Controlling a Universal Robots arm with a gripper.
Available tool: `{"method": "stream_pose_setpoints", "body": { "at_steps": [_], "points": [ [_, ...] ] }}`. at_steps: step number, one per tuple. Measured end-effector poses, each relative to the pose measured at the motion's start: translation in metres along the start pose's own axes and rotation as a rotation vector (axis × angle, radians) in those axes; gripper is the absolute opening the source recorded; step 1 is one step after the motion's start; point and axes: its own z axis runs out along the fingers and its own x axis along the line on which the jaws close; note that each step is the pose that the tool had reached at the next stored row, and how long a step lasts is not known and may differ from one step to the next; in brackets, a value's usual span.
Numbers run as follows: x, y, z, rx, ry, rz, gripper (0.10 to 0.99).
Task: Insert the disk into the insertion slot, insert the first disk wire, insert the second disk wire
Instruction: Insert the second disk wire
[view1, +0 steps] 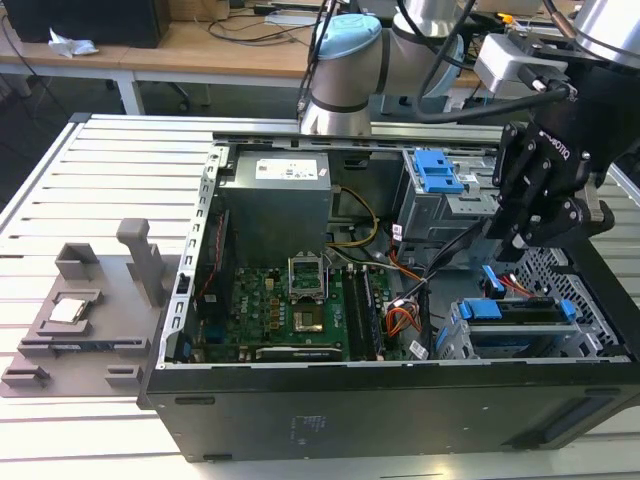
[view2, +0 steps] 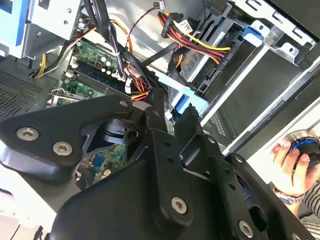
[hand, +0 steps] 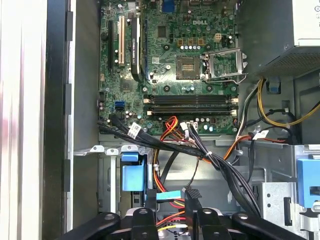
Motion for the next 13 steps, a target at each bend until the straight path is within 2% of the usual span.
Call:
{"method": "stream_pose_setpoints", "body": {
  "at_steps": [2,3,8,10,13],
  "points": [
    [-0.0001,-0.0002,0.0023,0.0,0.0084,0.001,0.361],
    [-0.0002,-0.0005,0.0063,0.0,0.0103,0.001,0.361],
    [0.0035,-0.0014,0.015,0.0,0.014,0.001,0.361],
    [0.0067,-0.002,0.0209,0.0,0.0198,0.001,0.361],
    [0.0069,-0.0029,0.0285,0.0,0.0236,0.002,0.361]
  ]
}}
